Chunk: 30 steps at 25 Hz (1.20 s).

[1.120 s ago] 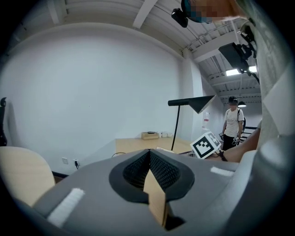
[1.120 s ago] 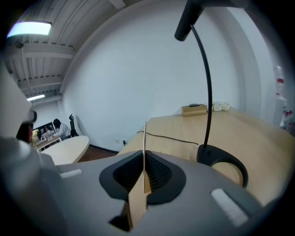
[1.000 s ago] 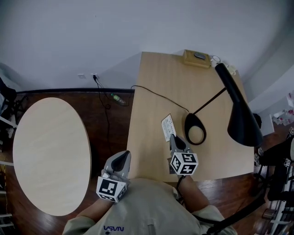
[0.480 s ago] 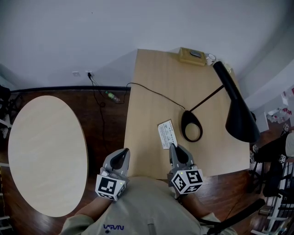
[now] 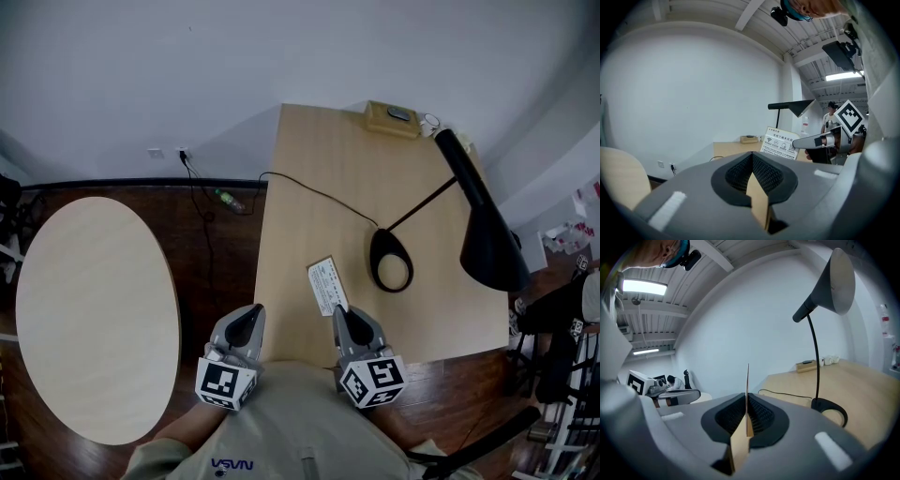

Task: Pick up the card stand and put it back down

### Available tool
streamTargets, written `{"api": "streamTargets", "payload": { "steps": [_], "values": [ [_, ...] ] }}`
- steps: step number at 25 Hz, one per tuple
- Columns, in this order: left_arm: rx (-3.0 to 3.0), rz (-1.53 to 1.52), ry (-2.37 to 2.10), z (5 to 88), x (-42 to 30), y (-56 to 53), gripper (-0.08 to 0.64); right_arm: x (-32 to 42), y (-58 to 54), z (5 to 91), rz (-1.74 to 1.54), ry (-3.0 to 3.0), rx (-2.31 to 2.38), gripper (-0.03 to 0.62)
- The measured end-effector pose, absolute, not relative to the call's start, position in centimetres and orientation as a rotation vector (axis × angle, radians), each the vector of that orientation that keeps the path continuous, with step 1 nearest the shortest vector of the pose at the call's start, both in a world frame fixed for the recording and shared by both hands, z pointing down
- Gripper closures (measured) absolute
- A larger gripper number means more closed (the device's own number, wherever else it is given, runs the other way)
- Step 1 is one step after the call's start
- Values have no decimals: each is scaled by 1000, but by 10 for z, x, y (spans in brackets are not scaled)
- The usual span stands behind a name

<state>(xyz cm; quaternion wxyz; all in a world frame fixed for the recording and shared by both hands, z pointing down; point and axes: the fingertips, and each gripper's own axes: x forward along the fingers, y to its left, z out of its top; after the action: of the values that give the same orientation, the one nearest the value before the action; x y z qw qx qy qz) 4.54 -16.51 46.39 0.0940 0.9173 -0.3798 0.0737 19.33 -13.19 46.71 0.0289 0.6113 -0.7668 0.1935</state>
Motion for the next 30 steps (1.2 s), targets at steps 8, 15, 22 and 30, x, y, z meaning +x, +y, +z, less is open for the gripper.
{"api": "streamTargets", "payload": {
  "steps": [8, 15, 22, 30],
  "values": [
    [2702, 225, -1137, 470, 43, -164, 558, 194, -132, 469, 595, -2359, 1882, 577],
    [2701, 215, -1138, 470, 43, -163, 558, 193, -132, 469, 592, -2358, 1880, 577],
    [2680, 192, -1166, 470, 34, -165, 558, 190, -133, 468, 581, -2357, 1875, 577],
    [2584, 133, -1306, 469, -14, -169, 557, 142, -152, 461, 540, -2460, 1729, 577]
  ]
}}
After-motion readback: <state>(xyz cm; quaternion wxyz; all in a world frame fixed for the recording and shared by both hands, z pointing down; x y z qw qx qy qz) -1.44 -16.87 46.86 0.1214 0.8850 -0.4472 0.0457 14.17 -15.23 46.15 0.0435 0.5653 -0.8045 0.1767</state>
